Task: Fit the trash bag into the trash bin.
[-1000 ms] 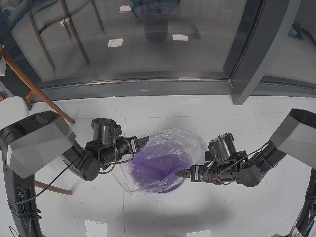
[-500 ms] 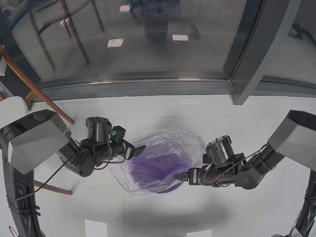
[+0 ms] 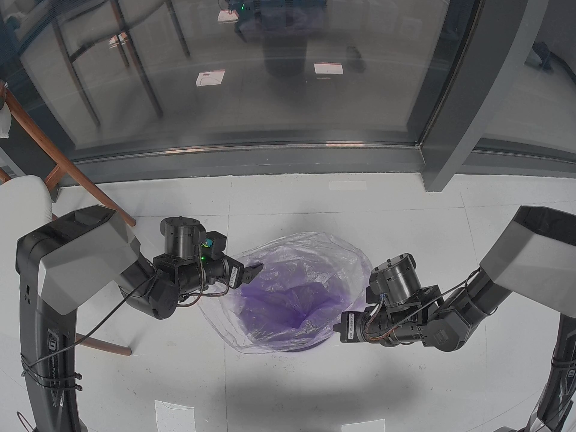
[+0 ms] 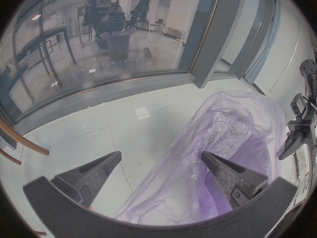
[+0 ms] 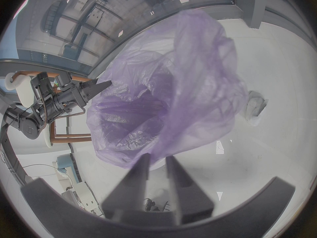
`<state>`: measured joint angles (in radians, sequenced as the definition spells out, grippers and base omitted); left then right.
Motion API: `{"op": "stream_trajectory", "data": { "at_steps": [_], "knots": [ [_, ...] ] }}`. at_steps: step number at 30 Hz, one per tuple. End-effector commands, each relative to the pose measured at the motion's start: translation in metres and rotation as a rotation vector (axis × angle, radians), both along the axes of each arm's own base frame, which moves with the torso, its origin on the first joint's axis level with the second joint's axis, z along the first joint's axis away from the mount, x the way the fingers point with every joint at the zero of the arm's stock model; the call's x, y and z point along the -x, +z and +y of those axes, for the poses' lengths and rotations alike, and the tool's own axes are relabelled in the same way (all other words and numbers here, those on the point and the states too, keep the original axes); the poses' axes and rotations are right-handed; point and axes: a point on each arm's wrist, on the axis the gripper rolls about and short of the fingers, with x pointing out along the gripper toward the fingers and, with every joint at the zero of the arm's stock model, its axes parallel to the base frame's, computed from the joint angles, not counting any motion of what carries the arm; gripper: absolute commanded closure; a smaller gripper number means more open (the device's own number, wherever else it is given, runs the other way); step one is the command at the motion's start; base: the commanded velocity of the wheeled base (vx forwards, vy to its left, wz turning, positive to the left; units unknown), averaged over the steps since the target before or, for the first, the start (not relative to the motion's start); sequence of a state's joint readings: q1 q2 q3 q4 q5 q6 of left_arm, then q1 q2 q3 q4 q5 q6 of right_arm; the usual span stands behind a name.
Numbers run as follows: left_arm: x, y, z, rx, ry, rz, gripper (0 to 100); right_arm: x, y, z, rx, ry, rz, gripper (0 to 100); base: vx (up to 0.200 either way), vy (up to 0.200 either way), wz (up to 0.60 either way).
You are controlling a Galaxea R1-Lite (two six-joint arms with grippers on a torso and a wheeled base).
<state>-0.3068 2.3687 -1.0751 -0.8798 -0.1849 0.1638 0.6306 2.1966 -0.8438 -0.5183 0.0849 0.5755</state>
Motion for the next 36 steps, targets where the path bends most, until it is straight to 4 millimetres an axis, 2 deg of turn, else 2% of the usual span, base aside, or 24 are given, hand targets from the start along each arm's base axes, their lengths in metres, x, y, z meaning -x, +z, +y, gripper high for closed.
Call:
{"op": "stream_trajectory", "data": {
  "at_steps": [1, 4, 5, 11, 14, 18, 24, 31, 36],
  "knots": [
    [0.000, -0.001, -0.001, 0.001, -0.002, -0.006, 0, 0.000, -0.004, 0.001, 0.005, 0.002, 0.008, 100, 0.000, 0.000, 0.00],
    [-0.002, 0.002, -0.003, 0.016, -0.003, -0.053, 0, 0.000, -0.003, 0.000, 0.006, 0.000, 0.007, 100, 0.000, 0.000, 0.00],
    [-0.002, 0.002, -0.003, 0.019, -0.002, -0.058, 100, 0.000, -0.003, 0.000, 0.004, 0.002, 0.007, 100, 0.000, 0.000, 0.00],
    [0.000, 0.001, -0.005, 0.045, 0.007, -0.043, 100, 0.002, -0.002, -0.001, 0.008, 0.000, 0.008, 100, 0.000, 0.000, 0.00],
    [0.000, 0.003, -0.004, 0.052, 0.013, -0.043, 100, 0.011, -0.009, -0.007, 0.039, -0.002, 0.038, 100, 0.000, 0.000, 0.00],
    [0.001, 0.004, -0.005, 0.065, 0.030, -0.036, 100, 0.012, -0.012, -0.010, 0.047, -0.006, 0.051, 100, 0.000, 0.000, 0.00],
    [0.006, 0.008, -0.018, 0.085, 0.023, -0.036, 100, 0.011, -0.011, -0.008, 0.040, -0.003, 0.045, 100, 0.000, 0.000, 0.00],
    [0.011, 0.009, -0.028, 0.086, -0.001, -0.036, 100, -0.009, -0.003, -0.024, -0.001, -0.077, -0.016, 100, 0.000, 0.000, 0.00],
    [0.013, 0.019, -0.037, 0.110, -0.005, -0.052, 100, -0.025, 0.008, -0.042, -0.038, -0.143, -0.082, 100, 0.000, 0.000, 0.00]
  ]
}}
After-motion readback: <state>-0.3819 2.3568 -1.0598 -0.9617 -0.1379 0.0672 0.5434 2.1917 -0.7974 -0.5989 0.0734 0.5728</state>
